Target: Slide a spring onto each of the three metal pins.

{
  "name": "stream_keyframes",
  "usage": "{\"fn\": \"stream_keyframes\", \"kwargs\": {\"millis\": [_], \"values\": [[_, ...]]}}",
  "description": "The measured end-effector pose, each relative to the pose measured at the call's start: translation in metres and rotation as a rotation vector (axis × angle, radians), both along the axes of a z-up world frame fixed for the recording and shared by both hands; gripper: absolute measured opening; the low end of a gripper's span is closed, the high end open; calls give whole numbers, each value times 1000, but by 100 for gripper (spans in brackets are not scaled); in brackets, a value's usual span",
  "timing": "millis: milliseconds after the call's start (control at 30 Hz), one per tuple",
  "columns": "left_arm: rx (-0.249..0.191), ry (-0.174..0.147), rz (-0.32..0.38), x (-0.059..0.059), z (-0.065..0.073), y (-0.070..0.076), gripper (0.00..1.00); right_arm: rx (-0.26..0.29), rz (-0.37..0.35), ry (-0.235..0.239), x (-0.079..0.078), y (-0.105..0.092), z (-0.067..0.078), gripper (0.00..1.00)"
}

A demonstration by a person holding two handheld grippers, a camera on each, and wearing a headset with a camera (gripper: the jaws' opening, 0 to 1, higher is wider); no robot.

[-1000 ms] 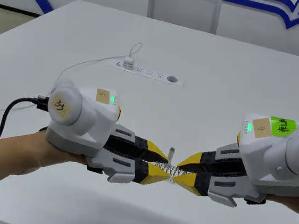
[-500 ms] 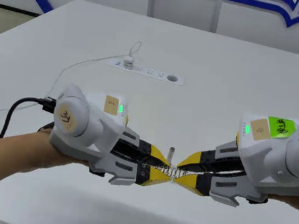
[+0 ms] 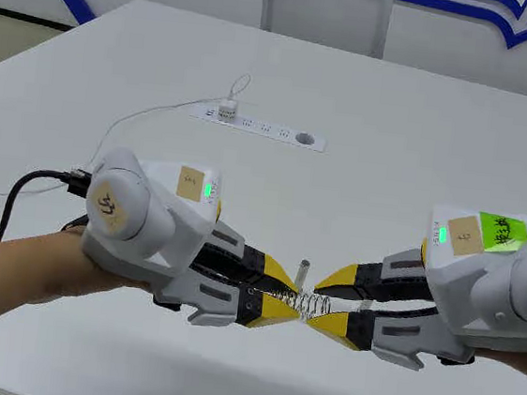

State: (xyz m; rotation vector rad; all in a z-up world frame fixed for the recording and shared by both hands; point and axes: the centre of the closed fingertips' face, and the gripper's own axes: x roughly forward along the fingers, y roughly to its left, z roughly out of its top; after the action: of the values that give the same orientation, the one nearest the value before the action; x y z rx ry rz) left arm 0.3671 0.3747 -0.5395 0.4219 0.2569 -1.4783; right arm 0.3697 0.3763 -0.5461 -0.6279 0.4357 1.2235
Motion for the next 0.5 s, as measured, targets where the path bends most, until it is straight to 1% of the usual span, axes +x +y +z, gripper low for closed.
{"fn": "stream_keyframes", "kwargs": {"millis": [133,200,233,333,467,500], "values": [[-2,-1,-3,-1,1,0,10,7,-9,13,1,0,-1,16],[-3,-2,-8,-2,2,0,10,16,-7,20,-1,1,0,13],[-1,-6,-10,-2,2,0,10,25,-4,31,-2,2,0,12],[1,-12,-12,-1,1,0,10,31,-10,37,-1,1,2,12],[5,-31,-9,2,2,-2,10,45,-19,44,2,-1,7,12],[11,-47,-6,4,2,-2,10,55,-20,45,2,-1,11,12]]}}
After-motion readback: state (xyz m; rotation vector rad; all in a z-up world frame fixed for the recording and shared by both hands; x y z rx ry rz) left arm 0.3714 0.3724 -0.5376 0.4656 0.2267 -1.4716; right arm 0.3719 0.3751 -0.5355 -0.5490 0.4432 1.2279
